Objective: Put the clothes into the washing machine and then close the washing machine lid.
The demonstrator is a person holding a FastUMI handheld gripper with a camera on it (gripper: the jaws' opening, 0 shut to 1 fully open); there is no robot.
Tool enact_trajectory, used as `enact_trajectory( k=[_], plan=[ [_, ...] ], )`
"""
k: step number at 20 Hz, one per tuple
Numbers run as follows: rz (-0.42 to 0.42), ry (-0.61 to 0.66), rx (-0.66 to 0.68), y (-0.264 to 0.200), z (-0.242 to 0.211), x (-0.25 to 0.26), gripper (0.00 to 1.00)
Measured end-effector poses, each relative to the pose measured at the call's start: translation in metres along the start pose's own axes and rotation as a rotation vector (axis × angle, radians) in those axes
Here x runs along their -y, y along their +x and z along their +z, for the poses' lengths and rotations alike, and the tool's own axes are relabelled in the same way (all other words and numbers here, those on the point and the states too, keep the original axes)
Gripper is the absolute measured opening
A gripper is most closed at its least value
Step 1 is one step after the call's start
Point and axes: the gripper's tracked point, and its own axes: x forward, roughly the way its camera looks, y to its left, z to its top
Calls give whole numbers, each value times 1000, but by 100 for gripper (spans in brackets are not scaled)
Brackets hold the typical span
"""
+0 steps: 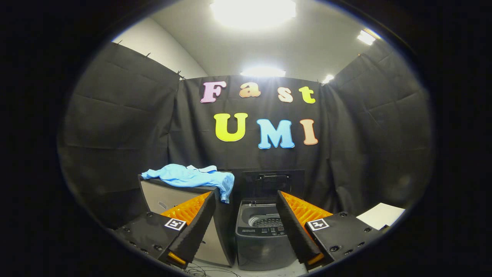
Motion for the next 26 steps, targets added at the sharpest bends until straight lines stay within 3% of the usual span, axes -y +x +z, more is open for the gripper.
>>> enact_trajectory(
  k=[11, 26],
  plan=[
    [56, 36, 21, 61, 47, -31, 98],
    [263, 32, -39, 182, 72, -116, 98]
  ],
)
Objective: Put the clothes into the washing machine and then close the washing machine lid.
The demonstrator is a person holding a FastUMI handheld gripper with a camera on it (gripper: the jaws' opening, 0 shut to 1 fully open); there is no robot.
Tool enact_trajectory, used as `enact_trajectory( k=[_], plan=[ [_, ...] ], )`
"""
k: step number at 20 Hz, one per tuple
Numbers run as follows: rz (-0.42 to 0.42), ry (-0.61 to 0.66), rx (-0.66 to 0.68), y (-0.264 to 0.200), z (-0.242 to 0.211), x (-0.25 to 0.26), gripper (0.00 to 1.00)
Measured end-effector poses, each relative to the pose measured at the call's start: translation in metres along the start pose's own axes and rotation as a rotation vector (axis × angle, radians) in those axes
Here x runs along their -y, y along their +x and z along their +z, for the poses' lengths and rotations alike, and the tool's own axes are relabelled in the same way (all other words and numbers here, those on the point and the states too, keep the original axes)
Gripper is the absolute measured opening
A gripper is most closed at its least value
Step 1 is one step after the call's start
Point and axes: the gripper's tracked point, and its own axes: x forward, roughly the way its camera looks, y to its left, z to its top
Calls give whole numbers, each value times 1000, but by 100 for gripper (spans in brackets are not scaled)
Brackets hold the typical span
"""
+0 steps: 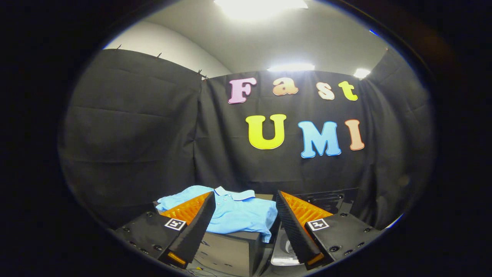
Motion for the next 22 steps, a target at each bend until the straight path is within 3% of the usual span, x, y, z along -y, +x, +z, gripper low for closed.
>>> enact_trajectory(
  k=[14, 22],
  plan=[
    [147, 5, -224, 140, -27, -50, 98],
    [200, -7, -490, 201, -84, -72, 99]
  ],
)
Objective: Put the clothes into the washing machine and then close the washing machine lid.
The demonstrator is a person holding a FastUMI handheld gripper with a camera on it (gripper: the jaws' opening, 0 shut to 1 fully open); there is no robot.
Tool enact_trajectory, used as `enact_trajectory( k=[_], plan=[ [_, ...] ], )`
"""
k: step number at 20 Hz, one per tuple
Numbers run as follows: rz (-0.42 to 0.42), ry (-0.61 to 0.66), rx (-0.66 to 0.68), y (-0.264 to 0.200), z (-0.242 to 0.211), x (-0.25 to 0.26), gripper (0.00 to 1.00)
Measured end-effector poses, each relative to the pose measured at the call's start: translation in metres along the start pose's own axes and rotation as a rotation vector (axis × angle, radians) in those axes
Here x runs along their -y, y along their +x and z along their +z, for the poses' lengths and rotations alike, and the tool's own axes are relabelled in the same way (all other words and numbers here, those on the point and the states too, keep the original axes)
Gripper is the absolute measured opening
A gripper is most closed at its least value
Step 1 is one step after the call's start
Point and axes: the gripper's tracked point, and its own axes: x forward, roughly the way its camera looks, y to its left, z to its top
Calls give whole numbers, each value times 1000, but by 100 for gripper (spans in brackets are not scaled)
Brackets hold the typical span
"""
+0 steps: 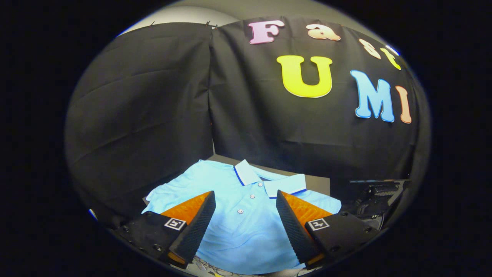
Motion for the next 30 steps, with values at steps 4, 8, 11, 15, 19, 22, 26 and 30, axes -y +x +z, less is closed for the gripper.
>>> enact_trajectory(
  k=[4, 8, 11, 15, 19, 22, 26, 30],
  plan=[
    [21, -40, -123, 29, -17, -5, 98],
    [23, -87, -198, 44, -31, -7, 98],
    [39, -71, -265, 53, -45, -9, 98],
    [60, -9, -284, 58, -48, -5, 93],
    [91, 6, -250, 60, -44, -8, 36],
    [112, -38, -233, 60, -43, -9, 18],
    [94, 0, -189, 60, -39, -9, 2],
    [101, 48, -103, 50, -22, -9, 2]
  ],
)
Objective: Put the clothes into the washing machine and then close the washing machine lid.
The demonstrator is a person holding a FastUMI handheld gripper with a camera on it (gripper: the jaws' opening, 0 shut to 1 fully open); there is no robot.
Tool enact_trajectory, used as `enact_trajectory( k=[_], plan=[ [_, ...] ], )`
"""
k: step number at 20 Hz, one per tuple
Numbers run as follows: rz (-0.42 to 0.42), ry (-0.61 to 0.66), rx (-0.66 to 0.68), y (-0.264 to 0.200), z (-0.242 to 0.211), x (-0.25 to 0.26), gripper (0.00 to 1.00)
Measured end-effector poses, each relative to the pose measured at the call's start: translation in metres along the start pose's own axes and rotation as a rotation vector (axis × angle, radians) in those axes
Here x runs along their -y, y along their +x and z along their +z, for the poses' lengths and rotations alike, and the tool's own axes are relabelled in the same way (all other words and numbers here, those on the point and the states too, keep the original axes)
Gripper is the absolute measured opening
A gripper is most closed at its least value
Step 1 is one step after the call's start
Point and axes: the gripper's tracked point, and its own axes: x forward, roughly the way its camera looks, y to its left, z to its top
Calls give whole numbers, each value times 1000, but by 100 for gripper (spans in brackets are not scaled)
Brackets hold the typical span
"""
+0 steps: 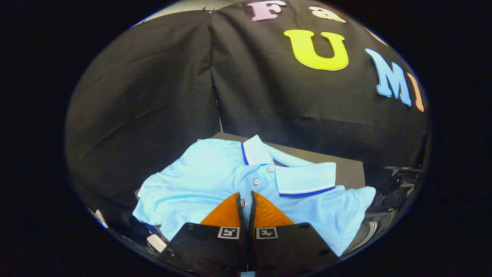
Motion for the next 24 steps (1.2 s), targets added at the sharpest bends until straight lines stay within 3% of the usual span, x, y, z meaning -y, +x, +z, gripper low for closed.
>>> enact_trajectory(
  k=[10, 24],
  plan=[
    [28, -41, 193, -60, 45, 10, 2],
    [-83, -21, 328, -131, 64, 91, 2]
  ],
)
